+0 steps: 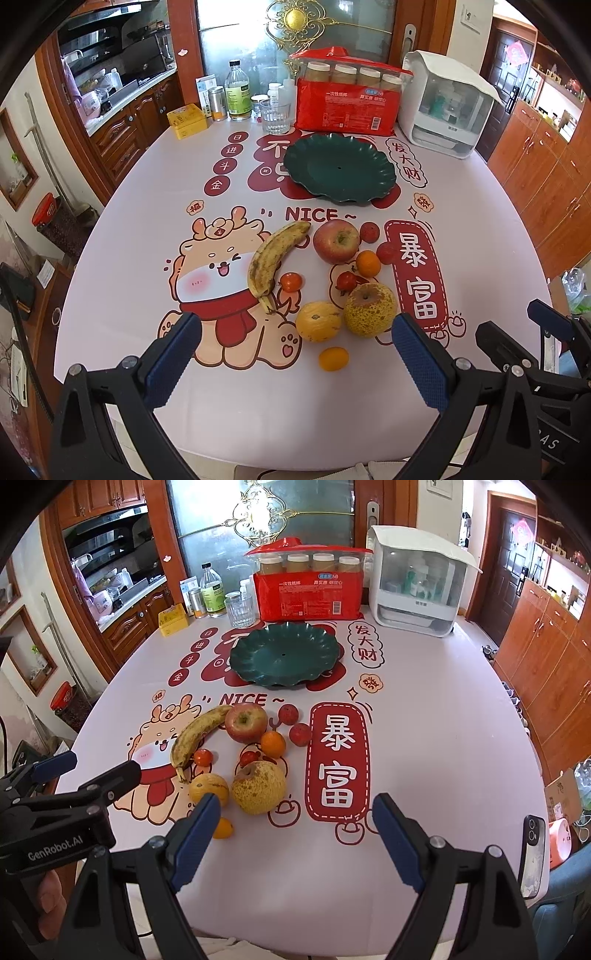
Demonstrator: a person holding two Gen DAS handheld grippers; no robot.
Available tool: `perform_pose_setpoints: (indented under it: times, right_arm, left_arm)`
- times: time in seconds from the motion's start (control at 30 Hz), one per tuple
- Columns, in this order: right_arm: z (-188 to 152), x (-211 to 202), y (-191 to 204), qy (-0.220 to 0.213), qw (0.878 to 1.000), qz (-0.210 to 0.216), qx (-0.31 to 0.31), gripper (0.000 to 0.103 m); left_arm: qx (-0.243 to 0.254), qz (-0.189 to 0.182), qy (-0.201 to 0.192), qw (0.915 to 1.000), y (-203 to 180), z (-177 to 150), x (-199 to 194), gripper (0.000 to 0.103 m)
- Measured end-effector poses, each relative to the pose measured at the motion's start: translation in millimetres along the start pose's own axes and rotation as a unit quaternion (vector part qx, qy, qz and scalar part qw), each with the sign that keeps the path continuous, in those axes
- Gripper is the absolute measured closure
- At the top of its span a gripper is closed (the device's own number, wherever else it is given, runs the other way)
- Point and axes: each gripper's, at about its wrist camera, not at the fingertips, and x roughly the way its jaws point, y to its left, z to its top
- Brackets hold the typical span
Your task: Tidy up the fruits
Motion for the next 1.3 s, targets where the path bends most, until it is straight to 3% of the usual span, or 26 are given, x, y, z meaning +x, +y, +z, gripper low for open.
perform_pose_setpoints:
  times: [1.3]
  right_arm:
    - [-1.6, 0.7, 1.5, -0.006, 1.000, 0.019, 0.002, 0.018]
  left_arm:
    - [0.004, 0.002, -0.002, 1.0000, -5.4, -1.2, -0.7, 0.001]
